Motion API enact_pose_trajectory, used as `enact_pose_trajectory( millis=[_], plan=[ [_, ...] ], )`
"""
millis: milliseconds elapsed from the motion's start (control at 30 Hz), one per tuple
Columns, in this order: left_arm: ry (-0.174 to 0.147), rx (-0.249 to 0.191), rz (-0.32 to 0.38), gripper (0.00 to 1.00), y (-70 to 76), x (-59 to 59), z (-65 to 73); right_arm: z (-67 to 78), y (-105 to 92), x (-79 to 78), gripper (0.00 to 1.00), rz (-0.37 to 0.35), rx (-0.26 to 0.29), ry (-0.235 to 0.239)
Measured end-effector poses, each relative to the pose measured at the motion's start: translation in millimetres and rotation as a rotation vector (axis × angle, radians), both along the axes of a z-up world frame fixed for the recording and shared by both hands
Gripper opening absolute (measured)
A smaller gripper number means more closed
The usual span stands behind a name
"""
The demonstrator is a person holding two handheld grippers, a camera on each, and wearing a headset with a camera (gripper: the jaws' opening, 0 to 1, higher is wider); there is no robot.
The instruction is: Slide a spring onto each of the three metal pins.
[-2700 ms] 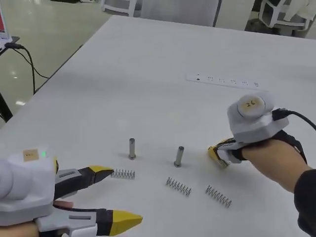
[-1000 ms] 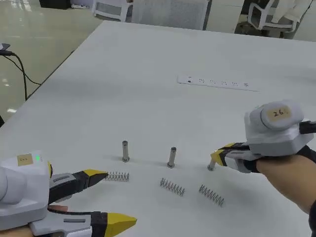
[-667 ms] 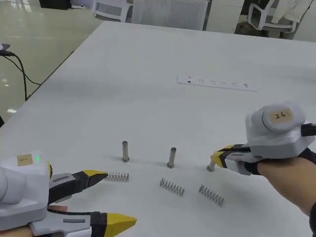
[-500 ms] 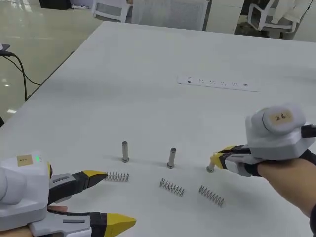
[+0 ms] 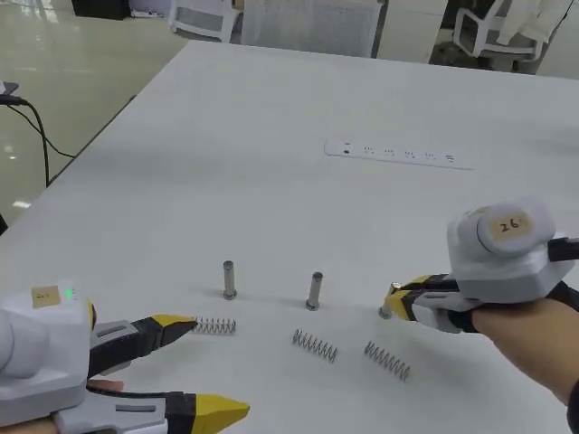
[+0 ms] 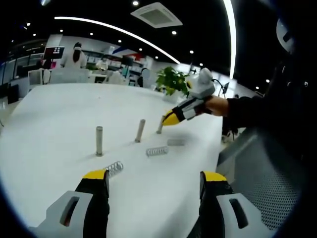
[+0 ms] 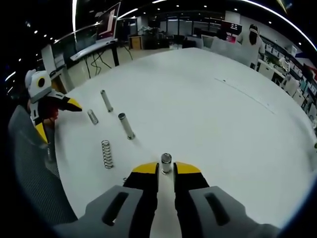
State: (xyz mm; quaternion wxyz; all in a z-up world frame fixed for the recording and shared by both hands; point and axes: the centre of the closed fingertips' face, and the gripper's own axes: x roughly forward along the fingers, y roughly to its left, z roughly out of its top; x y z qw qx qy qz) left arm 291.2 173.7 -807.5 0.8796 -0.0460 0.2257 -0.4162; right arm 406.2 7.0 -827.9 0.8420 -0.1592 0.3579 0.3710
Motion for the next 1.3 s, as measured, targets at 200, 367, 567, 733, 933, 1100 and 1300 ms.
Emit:
enact_pose_trajectory(
  millis=[200, 367, 567, 733, 933, 1100, 1300],
  plan=[
    [0.001, 0.001, -0.002, 0.71, -0.3, -0.3, -0.1, -1.2, -1.5, -2.2, 0.1, 0.0, 0.0, 0.006],
    [0.0, 0.001, -0.003, 0.71, -0.5, -0.3, 0.0, 0.2, -3.8, -4.6, 0.11, -0.001, -0.001, 0.004],
    [-0.003, -0.002, -0.003, 0.71, -0.6, -0.2, 0.9, 0.2, -8.1, -10.7, 0.13, 0.002, -0.002, 0.013],
    [-0.006, -0.003, -0.004, 0.71, -0.9, -0.1, 1.5, 1.5, -10.8, -20.2, 0.13, 0.013, -0.002, 0.018],
    [-0.007, -0.003, -0.003, 0.71, -0.5, 0.0, 1.2, 4.9, -7.4, -36.6, 0.13, 0.043, 0.015, 0.026],
    [-0.006, -0.002, -0.007, 0.71, -1.1, -0.4, 1.0, -3.9, -5.3, -53.3, 0.13, 0.09, 0.0, 0.062],
    [-0.006, -0.003, -0.006, 0.71, -1.1, -0.5, 1.2, -13.9, -2.1, -68.3, 0.13, 0.145, -0.025, 0.106]
  ],
)
